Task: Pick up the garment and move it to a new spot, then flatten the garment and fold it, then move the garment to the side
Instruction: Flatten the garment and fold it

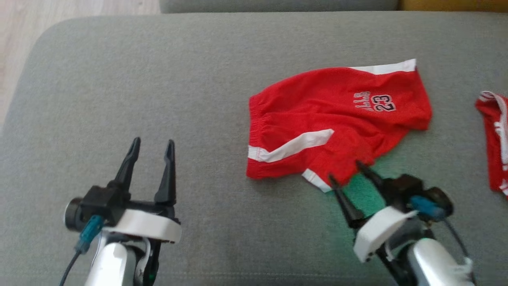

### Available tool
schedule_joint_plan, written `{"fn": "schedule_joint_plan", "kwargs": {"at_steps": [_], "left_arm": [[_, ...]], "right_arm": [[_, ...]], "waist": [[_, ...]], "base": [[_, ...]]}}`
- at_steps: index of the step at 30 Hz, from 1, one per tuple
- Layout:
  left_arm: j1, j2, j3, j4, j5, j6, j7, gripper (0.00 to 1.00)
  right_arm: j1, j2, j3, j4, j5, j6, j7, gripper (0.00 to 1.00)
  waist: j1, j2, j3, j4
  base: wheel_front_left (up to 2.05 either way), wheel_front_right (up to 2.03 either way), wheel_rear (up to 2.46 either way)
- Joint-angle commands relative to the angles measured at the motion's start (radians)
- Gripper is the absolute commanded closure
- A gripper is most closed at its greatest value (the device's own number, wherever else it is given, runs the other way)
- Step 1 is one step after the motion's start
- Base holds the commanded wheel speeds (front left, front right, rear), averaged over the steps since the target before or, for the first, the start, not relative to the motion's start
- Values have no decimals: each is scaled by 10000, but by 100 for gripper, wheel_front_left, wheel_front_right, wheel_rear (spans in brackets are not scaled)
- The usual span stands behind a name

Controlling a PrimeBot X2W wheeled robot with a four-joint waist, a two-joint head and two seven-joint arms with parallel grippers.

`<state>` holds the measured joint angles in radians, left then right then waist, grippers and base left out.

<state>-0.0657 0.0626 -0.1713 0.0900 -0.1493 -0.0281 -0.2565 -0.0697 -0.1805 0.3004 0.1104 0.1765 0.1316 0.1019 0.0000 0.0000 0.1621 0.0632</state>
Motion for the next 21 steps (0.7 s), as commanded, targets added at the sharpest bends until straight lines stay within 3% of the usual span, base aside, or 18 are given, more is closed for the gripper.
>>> {"fn": "schedule_joint_plan", "kwargs": {"at_steps": [1,5,11,12,13,14,21], "left_arm": [[-552,80,207,-262,43,-66,-53,0],[-804,27,74,-231,16,-97,-53,0],[-921,-15,27,-203,21,-105,-53,0],[-925,-21,27,-200,21,-101,-53,0],[-924,-27,28,-197,19,-98,-53,0],[-918,-32,35,-201,18,-94,-53,0],[-845,-40,144,-253,55,-72,-53,0]], "right_arm": [[-537,-180,623,141,-100,-9,28,0],[-1027,-202,1338,1192,-152,-9,-62,0],[-1544,-2,1355,2722,-414,-9,94,0],[-1607,37,1348,2862,-423,-9,51,36],[-1641,68,1351,2971,-408,-9,6,64],[-1655,109,1334,3013,-345,-9,-70,100],[-1569,180,970,2340,-22,-9,-751,100]], "waist": [[0,0,225,329],[0,0,411,636],[0,0,560,813],[0,0,576,818],[0,0,580,814],[0,0,588,799],[0,0,611,509]], "base": [[0,0,0],[0,0,0],[0,0,0],[0,0,0],[0,0,0],[0,0,0],[0,0,0]]}}
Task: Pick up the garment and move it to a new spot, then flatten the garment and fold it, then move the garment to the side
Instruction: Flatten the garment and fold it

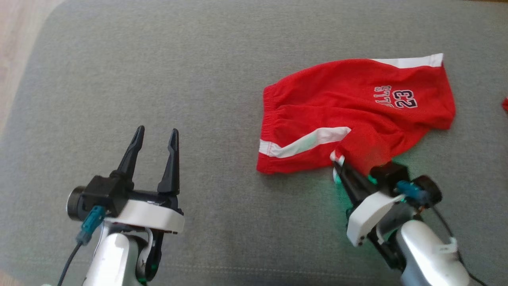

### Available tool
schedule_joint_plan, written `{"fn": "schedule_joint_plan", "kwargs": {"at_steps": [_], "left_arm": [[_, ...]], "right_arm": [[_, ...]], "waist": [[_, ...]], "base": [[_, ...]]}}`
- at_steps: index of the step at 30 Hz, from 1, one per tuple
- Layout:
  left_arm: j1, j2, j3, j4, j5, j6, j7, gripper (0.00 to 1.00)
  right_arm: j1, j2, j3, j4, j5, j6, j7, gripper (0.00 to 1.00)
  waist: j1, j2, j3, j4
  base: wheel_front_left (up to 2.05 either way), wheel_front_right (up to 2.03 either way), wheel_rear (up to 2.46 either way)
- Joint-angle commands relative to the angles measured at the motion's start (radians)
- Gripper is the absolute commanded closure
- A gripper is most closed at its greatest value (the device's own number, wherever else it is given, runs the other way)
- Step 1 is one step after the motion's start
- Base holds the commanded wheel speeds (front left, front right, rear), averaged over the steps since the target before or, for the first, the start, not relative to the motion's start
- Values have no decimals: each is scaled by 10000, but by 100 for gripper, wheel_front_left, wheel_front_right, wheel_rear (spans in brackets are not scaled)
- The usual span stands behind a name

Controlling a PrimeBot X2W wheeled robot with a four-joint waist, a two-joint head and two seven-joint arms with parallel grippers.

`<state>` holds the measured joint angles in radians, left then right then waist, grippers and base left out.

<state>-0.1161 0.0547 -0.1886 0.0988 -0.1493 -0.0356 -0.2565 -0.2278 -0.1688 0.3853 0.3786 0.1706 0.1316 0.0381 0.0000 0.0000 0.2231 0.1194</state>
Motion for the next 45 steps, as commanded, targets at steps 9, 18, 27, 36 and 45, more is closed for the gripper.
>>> {"fn": "schedule_joint_plan", "kwargs": {"at_steps": [9,18,27,36,45], "left_arm": [[-360,68,399,-369,187,-53,-53,0],[-466,61,343,-327,223,-170,-53,0],[-347,104,507,-359,248,-135,-53,0],[26,222,723,-437,237,-27,-53,0],[509,336,707,-415,239,11,-53,0]], "right_arm": [[416,259,-1640,-2129,383,-9,-352,100],[300,760,-3845,-1148,774,-9,-512,0],[555,662,-4822,-1308,743,-9,-965,0],[1096,396,-4589,-3767,62,-9,-927,0],[1999,587,-3652,-5121,-254,-9,-296,0]], "waist": [[0,0,-24,-496],[0,0,114,-571],[0,0,41,-726],[0,0,-386,-1004],[0,0,-866,-1077]], "base": [[0,0,0],[0,0,0],[0,0,0],[0,0,0],[0,0,0]]}}
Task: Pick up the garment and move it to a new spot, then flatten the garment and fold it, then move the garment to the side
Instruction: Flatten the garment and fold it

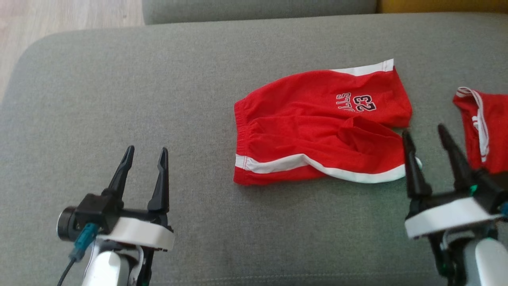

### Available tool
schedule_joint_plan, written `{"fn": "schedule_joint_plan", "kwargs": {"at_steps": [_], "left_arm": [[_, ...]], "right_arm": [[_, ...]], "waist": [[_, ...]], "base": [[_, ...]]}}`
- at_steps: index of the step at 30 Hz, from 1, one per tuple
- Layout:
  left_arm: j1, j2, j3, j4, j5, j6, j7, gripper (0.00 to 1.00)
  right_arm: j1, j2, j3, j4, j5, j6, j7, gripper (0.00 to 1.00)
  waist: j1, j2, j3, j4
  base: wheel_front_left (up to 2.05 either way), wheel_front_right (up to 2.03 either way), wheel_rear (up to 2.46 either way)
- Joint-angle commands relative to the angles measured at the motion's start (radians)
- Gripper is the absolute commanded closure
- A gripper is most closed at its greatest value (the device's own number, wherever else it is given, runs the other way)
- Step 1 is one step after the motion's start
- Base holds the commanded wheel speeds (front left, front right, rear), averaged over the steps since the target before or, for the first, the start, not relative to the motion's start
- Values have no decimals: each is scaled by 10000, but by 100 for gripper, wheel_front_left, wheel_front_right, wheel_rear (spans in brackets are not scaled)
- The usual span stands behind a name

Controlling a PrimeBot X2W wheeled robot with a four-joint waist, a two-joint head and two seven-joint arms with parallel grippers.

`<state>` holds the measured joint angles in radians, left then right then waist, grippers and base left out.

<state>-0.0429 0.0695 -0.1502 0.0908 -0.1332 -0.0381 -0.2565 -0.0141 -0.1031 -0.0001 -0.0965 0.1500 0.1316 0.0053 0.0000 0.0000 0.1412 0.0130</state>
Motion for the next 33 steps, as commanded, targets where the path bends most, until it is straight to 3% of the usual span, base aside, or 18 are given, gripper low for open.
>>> {"fn": "schedule_joint_plan", "kwargs": {"at_steps": [1,22,27,33], "left_arm": [[-167,205,322,-331,71,40,-53,0],[138,318,49,-478,-61,114,179,0],[-504,255,-608,-296,-160,-352,389,0],[-1514,71,-1656,548,-928,-782,1422,0]], "right_arm": [[-2,-31,281,-462,-62,-9,98,0],[695,266,399,-997,-30,-9,484,0],[610,294,384,-955,29,-9,495,0],[413,307,517,-801,124,-9,533,0]], "waist": [[0,0,-99,-22],[0,0,-287,-108],[0,0,-102,-101],[0,0,131,-326]], "base": [[0,0,0],[0,0,0],[0,0,0],[0,0,0]]}}
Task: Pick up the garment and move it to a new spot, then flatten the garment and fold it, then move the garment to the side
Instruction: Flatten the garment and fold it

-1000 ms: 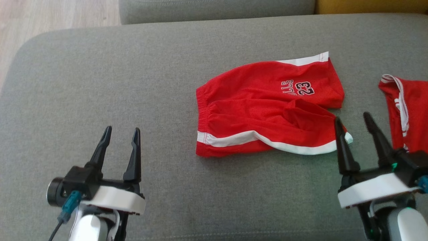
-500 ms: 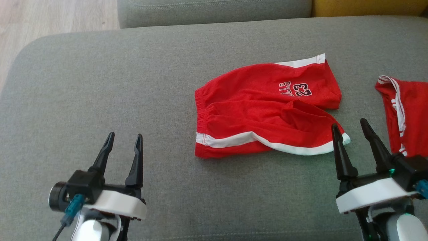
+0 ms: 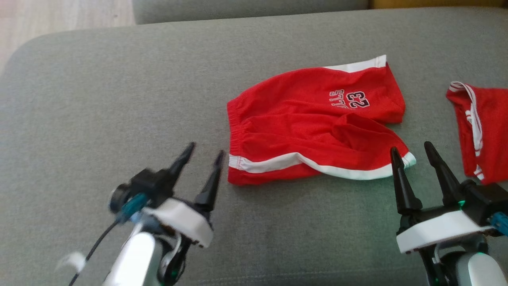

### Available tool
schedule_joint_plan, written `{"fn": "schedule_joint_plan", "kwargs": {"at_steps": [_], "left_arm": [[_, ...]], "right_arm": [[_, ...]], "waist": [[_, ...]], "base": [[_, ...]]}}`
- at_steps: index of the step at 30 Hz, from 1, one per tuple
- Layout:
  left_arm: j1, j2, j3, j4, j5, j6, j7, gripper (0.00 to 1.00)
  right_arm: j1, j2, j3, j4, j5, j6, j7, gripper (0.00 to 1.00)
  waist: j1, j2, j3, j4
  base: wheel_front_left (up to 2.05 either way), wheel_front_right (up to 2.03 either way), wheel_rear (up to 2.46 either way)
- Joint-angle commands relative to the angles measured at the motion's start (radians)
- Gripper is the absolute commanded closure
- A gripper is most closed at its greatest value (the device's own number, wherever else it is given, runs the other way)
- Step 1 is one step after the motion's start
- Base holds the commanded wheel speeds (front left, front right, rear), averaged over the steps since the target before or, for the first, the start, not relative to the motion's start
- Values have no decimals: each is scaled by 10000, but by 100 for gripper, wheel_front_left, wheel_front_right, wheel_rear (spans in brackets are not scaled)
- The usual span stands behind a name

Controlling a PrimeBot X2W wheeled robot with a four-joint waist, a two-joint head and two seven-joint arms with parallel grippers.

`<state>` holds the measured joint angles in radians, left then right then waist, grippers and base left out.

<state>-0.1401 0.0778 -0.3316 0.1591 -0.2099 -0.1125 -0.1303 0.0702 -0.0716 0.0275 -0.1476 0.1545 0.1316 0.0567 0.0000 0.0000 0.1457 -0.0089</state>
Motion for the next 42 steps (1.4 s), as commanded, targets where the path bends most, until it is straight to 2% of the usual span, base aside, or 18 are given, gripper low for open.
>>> {"fn": "schedule_joint_plan", "kwargs": {"at_steps": [1,5,14,15,17,19,20,21,27,35,36,37,38,39,42], "left_arm": [[-688,-24,26,64,-321,-72,346,0],[-1101,-21,-355,859,-1101,-147,997,0],[-1539,277,-887,1481,-1917,-177,1181,0],[-1565,316,-934,1461,-1958,-178,1133,6],[-1609,444,-981,1415,-1964,-179,1011,56],[-1626,538,-1021,1375,-1978,-179,940,78],[-1632,565,-1043,1345,-1993,-180,900,93],[-1643,604,-1063,1304,-1970,-180,846,100],[-1749,674,-1197,1175,-1861,-169,778,100],[-2008,622,-1430,1133,-1768,-167,740,100],[-2033,609,-1469,1133,-1753,-168,723,100],[-2050,604,-1490,1135,-1738,-163,692,100],[-2054,605,-1497,1137,-1733,-156,657,100],[-2053,610,-1494,1136,-1729,-139,616,100],[-2030,642,-1457,1075,-1708,-59,450,100]], "right_arm": [[-453,-3,253,-258,92,-9,29,0],[-504,26,266,-148,166,-9,50,0],[-542,78,85,75,261,-9,19,0],[-538,82,45,111,248,-9,34,0],[-549,88,-51,199,232,-9,54,0],[-568,81,-210,382,178,-9,123,0],[-590,71,-290,493,165,-9,141,0],[-615,40,-375,645,132,-9,173,0],[-1065,-306,-615,2141,62,-9,246,0],[-2293,-707,-144,4427,179,-9,249,0],[-2371,-712,-113,4625,259,-9,258,22],[-2417,-725,-82,4787,315,-9,275,58],[-2435,-733,-57,4905,374,-9,285,76],[-2438,-735,-45,4971,443,-9,272,100],[-2394,-767,-38,4935,584,-9,207,100]], "waist": [[0,0,122,-162],[0,0,297,-388],[0,0,612,-586],[0,0,631,-590],[0,0,669,-594],[0,0,698,-584],[0,0,706,-570],[0,0,720,-552],[0,0,846,-380],[0,0,1104,-105],[0,0,1121,-62],[0,0,1123,-37],[0,0,1121,-15],[0,0,1122,0],[0,0,1134,15]], "base": [[0,0,0],[0,0,0],[0,0,0],[0,0,0],[0,0,0],[0,0,0],[0,0,0],[0,0,0],[0,0,0],[0,0,0],[0,0,0],[0,0,0],[0,0,0],[0,0,0],[0,0,0]]}}
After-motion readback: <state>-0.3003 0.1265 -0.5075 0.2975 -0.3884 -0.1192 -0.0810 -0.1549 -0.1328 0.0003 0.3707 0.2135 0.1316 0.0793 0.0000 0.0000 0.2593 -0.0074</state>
